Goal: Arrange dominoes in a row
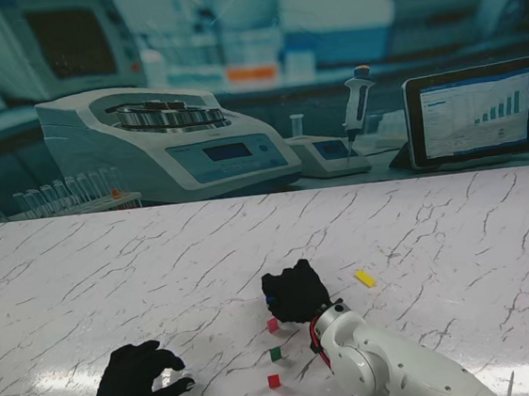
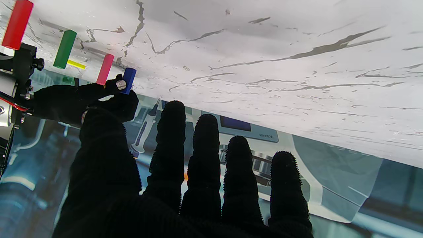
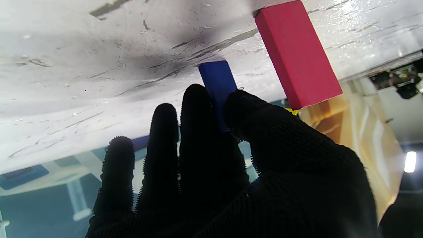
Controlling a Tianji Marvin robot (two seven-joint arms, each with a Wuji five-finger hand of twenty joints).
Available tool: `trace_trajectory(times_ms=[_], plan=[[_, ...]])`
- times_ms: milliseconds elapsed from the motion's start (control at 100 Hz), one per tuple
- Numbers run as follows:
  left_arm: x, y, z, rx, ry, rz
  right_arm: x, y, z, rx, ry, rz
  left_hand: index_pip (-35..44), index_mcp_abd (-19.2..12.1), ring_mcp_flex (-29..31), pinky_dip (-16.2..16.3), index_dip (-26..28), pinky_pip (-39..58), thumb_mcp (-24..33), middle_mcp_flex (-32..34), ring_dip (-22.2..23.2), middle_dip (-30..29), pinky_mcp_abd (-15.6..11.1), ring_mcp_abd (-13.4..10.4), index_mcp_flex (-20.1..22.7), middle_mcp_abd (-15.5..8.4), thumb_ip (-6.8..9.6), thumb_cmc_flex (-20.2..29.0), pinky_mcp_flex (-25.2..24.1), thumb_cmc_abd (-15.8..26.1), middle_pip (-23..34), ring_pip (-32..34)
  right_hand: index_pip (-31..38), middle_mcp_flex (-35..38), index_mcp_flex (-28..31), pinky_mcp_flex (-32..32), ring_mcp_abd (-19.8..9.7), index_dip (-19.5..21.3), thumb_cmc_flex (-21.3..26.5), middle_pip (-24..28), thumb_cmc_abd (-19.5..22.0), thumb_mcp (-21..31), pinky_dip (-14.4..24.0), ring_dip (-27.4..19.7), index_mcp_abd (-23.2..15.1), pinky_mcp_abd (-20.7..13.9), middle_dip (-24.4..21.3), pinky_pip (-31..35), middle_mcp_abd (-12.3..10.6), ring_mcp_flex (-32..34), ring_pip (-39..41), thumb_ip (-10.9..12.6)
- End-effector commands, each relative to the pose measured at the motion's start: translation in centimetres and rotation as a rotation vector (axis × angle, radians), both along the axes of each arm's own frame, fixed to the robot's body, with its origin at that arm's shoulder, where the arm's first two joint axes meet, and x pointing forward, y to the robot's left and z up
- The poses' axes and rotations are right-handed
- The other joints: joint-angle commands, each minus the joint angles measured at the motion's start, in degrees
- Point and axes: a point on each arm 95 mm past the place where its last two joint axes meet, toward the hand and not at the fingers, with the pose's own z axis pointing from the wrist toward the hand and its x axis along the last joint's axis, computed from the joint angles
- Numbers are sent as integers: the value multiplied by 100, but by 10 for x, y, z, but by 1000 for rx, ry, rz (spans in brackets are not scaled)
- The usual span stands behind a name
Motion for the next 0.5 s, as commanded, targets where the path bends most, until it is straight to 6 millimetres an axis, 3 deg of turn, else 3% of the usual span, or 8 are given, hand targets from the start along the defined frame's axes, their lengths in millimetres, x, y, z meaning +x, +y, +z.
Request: trace_trajectory(times_ms=[0, 370, 490], plan=[[-4, -3, -2, -16, 15, -15, -3, 2, -1, 7, 8, 7, 93, -182, 98, 69, 54, 186, -73, 41, 94, 90, -142, -163, 46, -95, -34, 77, -12, 48, 79, 53, -119, -108, -236, -110, -14, -36, 118, -146, 22, 10, -81, -80, -71, 49, 2, -84, 78, -162, -71, -362], [-4, -3, -2, -17, 16, -13, -1, -4, 2, -2, 36, 14, 100, -183, 96, 70, 53, 188, -74, 48, 93, 91, -148, -167, 43, -91, -35, 86, -7, 57, 83, 56, -722, -448, -461, -242, 128, -126, -20, -484, -176, 94, -120, -120, 0, 154, 48, -256, 275, -503, -236, -390], [-4, -3, -2, -16, 17, -13, 0, -6, 3, -4, 51, 22, 106, -184, 102, 70, 54, 188, -74, 49, 93, 91, -148, -171, 49, -96, -35, 89, -8, 53, 84, 59, -1318, -585, -366, -302, 182, 142, -182, -612, -207, 213, -106, -126, 50, 193, 103, -365, 335, -641, -312, -409]])
